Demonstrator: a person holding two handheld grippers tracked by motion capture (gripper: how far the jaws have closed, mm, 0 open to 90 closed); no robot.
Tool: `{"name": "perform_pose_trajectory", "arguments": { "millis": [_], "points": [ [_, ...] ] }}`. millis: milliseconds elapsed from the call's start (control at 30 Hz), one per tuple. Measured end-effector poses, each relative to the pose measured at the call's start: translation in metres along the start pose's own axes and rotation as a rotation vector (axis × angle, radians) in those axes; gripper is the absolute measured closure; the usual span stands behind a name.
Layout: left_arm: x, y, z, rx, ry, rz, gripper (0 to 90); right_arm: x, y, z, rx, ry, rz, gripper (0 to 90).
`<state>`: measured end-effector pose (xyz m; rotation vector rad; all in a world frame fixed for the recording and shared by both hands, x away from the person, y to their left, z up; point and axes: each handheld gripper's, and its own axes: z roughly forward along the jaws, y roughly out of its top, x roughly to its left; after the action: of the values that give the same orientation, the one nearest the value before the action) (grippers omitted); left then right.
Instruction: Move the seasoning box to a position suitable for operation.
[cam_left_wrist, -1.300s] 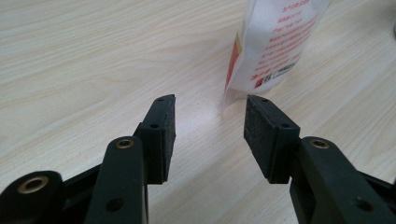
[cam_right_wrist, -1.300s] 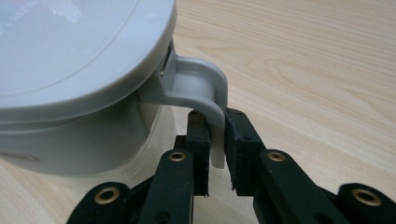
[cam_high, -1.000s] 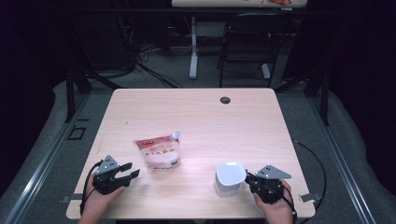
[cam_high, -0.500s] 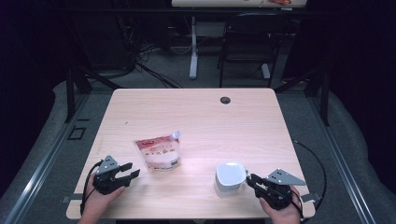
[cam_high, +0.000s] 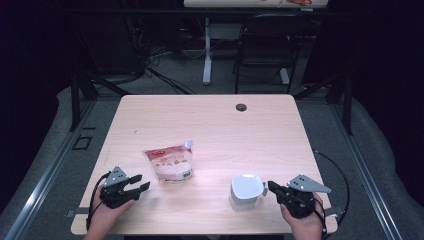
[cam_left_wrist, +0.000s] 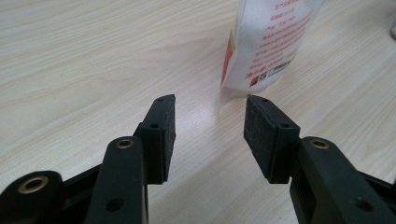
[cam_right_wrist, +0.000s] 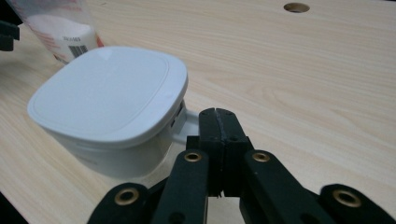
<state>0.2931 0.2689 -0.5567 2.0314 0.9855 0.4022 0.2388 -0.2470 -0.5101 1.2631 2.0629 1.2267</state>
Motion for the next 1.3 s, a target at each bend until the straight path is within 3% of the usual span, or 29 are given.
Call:
{"name": "perform_pose_trajectory", "arguments": {
  "millis": [300,500,833,1300],
  "points": [
    [0.000,-0.001,0.001,0.006,0.000,-0.004,53.7,0.003,0.017,0.001,0.006,-0.003,-0.027,90.0],
    [0.000,-0.001,0.000,0.011,0.000,-0.002,53.7,0.007,0.025,0.000,-0.007,0.029,-0.034,90.0],
    [0.000,-0.001,0.000,0.004,0.001,-0.002,53.7,0.017,0.028,0.002,0.009,0.046,-0.077,90.0],
    [0.000,-0.001,0.000,0.004,0.001,-0.002,53.7,0.015,0.027,0.005,0.010,0.063,-0.073,90.0]
  ]
}}
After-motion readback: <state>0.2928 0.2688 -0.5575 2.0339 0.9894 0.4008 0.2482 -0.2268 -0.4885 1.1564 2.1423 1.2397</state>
